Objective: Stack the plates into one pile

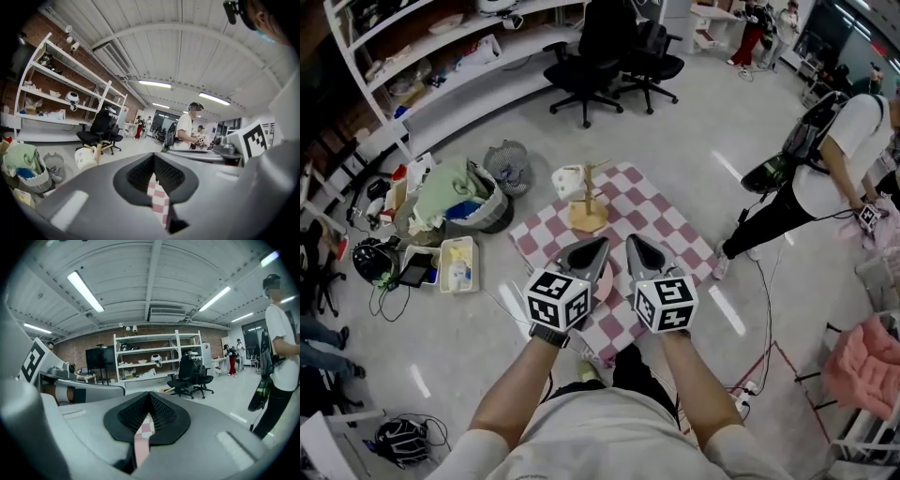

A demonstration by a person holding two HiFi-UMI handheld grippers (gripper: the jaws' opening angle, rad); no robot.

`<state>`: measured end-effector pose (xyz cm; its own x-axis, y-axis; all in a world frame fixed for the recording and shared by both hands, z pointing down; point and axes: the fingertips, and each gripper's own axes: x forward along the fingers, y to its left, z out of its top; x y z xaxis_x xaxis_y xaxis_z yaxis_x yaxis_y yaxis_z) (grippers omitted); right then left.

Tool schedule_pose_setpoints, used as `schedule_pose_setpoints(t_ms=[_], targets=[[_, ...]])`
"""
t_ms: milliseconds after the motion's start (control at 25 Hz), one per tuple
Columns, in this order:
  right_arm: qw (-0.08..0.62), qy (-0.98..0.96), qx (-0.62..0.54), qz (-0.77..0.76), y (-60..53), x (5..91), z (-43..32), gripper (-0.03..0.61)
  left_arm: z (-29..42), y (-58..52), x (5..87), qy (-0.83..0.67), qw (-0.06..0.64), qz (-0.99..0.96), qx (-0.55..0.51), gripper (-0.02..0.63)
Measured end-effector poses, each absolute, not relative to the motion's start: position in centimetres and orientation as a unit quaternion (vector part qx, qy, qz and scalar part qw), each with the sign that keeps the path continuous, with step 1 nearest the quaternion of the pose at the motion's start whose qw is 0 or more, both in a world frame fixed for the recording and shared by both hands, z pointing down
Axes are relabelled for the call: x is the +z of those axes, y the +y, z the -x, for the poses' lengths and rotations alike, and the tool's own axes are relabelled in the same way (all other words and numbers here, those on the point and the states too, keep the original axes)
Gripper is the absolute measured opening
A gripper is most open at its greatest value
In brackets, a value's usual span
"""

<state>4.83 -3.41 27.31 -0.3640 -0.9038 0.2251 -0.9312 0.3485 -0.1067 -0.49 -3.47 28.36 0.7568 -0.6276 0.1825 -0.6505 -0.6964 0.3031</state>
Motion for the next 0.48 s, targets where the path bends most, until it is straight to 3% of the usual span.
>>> schedule_pose_setpoints(t_ms=[480], targets=[[0.033,-0.817,0.089,-0.569,-4.0,22.3,-5.8,0.009,0.1,-4.1,22.8,-0.342,0.145,-0.928,0.009,0.006]])
